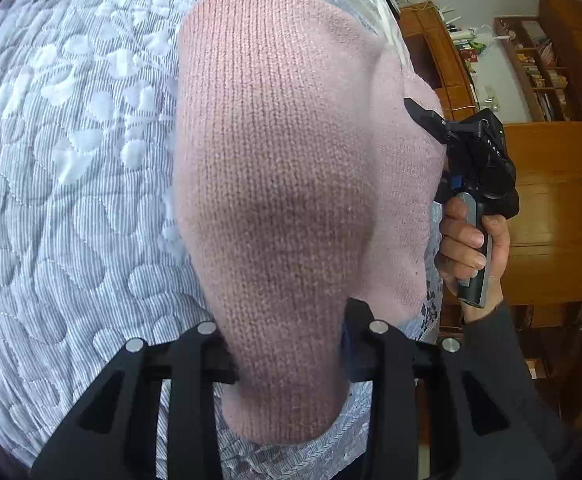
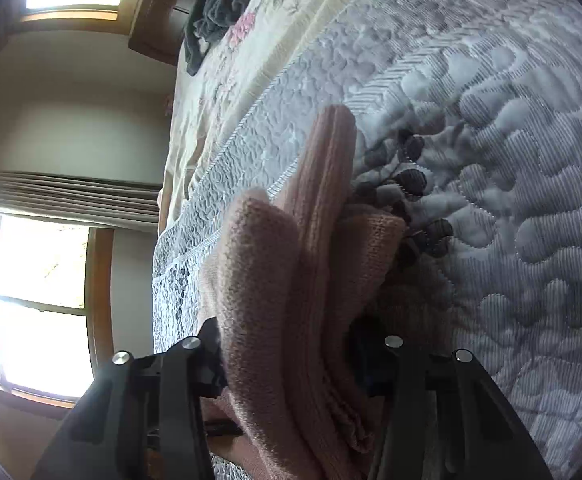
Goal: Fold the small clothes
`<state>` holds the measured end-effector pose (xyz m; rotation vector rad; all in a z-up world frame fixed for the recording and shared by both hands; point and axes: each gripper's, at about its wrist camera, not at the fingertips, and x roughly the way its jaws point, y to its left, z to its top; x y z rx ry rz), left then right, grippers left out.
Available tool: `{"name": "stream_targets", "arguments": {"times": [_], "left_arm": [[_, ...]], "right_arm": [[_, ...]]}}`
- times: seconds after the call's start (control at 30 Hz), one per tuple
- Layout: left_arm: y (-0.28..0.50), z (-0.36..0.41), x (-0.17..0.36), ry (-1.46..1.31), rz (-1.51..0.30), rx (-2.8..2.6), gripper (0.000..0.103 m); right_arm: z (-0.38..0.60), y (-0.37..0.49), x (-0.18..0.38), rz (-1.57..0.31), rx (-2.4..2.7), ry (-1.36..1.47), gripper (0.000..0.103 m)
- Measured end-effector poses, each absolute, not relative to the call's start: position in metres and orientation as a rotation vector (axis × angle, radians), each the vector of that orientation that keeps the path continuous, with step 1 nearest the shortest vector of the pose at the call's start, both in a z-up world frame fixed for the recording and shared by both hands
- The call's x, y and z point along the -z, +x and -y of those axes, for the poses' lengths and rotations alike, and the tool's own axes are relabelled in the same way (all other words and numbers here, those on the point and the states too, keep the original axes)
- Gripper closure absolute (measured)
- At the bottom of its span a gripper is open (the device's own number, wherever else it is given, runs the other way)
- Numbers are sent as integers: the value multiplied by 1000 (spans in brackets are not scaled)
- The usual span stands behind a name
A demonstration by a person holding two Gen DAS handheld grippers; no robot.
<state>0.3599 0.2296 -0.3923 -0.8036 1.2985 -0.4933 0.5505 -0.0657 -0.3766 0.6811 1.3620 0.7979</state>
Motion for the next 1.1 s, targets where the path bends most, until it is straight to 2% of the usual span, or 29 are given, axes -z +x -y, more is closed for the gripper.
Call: {"name": "stream_targets", "arguments": {"times": [0.2, 0.43, 0.73, 0.77, 0.83, 0.87, 0.97, 1.0, 1.07, 1.1], "left_arm": [[330, -262, 358, -778, -1249, 471, 72], [244, -316, 332, -780, -1204, 395, 72], [120, -357, 383, -947, -1240, 274, 72], [115, -358, 393, -973, -1251, 265, 70], [111, -359, 410, -1011, -1275, 231, 60], [111, -358, 412, -1009, -1293, 209, 50], [111, -363, 382, -863, -1300, 128, 34], [110, -367, 367, -806, -1281, 88, 31], [105, -381, 333, -740, -1196, 13, 31], [102, -386, 316, -728, -1138, 16, 30]], "right_arm": [[39, 526, 351, -1342, -852, 677, 56], [-28, 471, 341, -1372, -988, 672, 57], [-98, 388, 401, -1549, -1081, 602, 56], [-98, 384, 409, -1565, -1061, 601, 55], [-90, 383, 425, -1588, -990, 589, 46], [-85, 383, 426, -1589, -966, 583, 45], [-77, 381, 402, -1531, -884, 474, 25], [-70, 380, 391, -1493, -880, 455, 24], [-58, 377, 371, -1441, -880, 459, 25], [-55, 373, 362, -1418, -893, 459, 31]]}}
